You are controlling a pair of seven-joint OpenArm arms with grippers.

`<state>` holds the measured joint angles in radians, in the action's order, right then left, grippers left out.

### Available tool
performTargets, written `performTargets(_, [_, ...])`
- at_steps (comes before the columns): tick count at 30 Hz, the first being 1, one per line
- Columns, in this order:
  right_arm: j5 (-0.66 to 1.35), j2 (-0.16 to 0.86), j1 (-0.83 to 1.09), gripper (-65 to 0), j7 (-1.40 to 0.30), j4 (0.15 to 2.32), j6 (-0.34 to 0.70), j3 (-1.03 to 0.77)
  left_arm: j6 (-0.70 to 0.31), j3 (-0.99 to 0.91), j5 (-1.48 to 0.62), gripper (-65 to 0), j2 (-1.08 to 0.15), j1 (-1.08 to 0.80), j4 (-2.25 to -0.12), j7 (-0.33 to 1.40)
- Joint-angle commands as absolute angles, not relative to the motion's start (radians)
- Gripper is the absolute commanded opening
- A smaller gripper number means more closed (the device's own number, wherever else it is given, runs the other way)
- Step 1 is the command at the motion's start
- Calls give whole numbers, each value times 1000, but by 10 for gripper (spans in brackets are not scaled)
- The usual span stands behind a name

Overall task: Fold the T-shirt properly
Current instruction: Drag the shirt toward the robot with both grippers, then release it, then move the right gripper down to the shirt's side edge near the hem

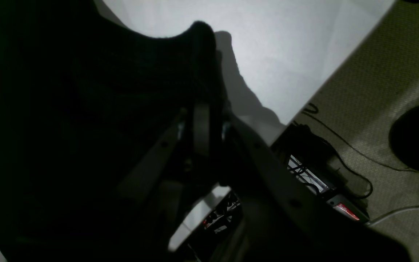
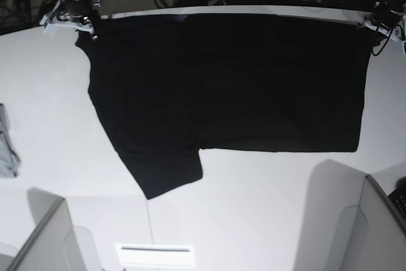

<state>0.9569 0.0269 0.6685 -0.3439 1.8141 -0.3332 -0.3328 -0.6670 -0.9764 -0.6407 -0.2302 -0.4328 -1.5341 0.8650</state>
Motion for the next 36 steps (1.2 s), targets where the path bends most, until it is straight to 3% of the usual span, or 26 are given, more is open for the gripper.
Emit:
performTargets(1, [949, 31, 677, -650, -326, 1834, -329, -337, -668, -986, -653, -650, -252, -435, -1547, 845])
performTargets(5, [949, 33, 677, -624, -329, 1833, -329, -337, -667, -989, -653, -650, -251, -437, -1547, 845])
performTargets(10, [949, 33, 679, -291, -326, 1833, -329, -343, -671, -997, -654, -263, -251, -437, -1547, 845])
performTargets(13, [949, 30, 679, -270, -326, 1833, -329, -394, -671, -1047, -653, -107, -251, -427, -1547, 845])
performTargets(16, [949, 30, 679, -267, -326, 1833, -329, -456, -671, -1086, -653, -46, -257, -414, -1546, 843])
performTargets(22, [949, 54, 645, -263, -331, 1833, -329, -526, -668, -1181, -651, -48, -303, -392, -1552, 843])
performTargets(27, [949, 124, 602, -267, -331, 1833, -329, -443, -673, -1182, -657, -71, -328, -392, -1560, 843])
performTargets(30, [949, 148, 558, -267, -331, 1833, -329, -378, -673, -1178, -659, -197, -326, -387, -1589, 843])
performTargets(36, [949, 197, 426, -267, -331, 1825, -329, -219, -673, -1116, -653, -592, -320, -361, -1644, 843])
